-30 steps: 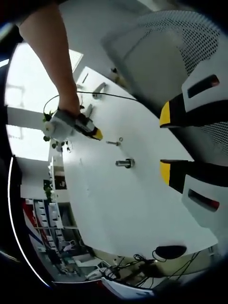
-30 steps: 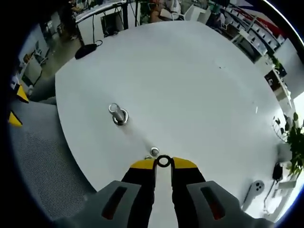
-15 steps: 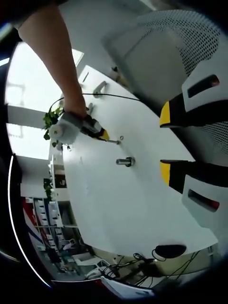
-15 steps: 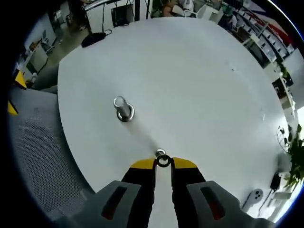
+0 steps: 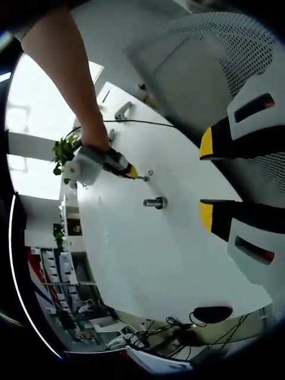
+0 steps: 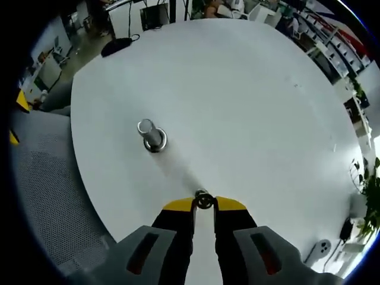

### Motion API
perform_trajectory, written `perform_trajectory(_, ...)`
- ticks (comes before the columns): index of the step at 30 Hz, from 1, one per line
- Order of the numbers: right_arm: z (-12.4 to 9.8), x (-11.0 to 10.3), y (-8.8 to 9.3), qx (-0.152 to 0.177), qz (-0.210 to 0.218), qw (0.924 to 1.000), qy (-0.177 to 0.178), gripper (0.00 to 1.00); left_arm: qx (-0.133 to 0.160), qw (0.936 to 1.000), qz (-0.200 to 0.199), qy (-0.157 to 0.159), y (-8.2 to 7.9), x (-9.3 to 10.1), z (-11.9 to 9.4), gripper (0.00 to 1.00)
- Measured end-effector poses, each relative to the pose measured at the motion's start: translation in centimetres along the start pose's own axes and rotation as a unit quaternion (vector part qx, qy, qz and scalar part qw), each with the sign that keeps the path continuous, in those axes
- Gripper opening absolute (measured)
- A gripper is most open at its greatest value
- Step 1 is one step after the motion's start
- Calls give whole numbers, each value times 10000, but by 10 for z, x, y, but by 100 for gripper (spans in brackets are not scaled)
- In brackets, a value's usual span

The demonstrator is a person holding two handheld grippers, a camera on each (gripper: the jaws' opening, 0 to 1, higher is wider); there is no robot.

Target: Place the washer onto the threaded stud by aligning its center hole with the stud, sliding it down to the base, and recovering from edge contact or off-axis alignment until the washer reaches the visible bottom stop.

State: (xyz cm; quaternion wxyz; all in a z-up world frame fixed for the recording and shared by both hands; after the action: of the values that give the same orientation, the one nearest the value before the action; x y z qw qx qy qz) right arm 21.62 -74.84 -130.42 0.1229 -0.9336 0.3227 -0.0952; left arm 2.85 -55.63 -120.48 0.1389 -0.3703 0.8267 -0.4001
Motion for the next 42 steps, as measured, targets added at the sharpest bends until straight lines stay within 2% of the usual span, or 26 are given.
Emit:
perform_trajectory(7, 24, -1, 9, -207, -26, 9997, -120, 14, -27, 10000, -9, 17, 1, 0, 1, 24)
perform_trajectory(13, 36, -15, 15, -337, 17, 9993, -131, 14, -94, 9999, -13, 48, 3, 1, 1, 23)
perform_trajectory(14, 36, -17, 14, -335, 35, 9993, -132, 15, -79, 10000, -16, 51, 2, 1, 1, 23)
perform_trajectory(15, 35, -17, 9, -188, 61, 9998, -78, 15, -73, 10000, -15, 50, 2, 1, 1, 23)
perform_trajectory(17, 38, -20, 12, -314, 135, 9994, -102, 16, -77, 9999, -25, 63, 2, 2, 1, 23)
perform_trajectory(21, 39, -28, 17, -487, 9, 9987, -175, 16, -95, 9999, -19, 84, 3, 2, 2, 23)
perform_trajectory(22, 38, -26, 14, -386, 37, 9991, -141, 16, -87, 9999, -29, 79, 2, 2, 2, 23)
perform_trajectory(37, 29, -19, 14, -260, 376, 9988, -194, 17, -96, 9999, -42, 78, 2, 2, 2, 23)
perform_trajectory(42, 26, -22, 19, -239, 476, 9983, -253, 18, -101, 9999, -39, 70, 2, 2, 2, 23)
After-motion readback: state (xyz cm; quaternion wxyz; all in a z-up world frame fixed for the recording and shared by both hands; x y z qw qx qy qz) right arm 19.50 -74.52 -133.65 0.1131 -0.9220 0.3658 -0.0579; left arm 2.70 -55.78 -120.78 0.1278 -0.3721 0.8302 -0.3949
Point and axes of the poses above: the point that each gripper's makers call its tool centre point, and the gripper's own axes: z roughly forward along the fingers, x roughly to its right, y roughly out of its underside, the point moved 2 cm from there along -z, roughly backward along the fingers, and after that the axes turned 5 degrees about z, right-handed, at the moved point
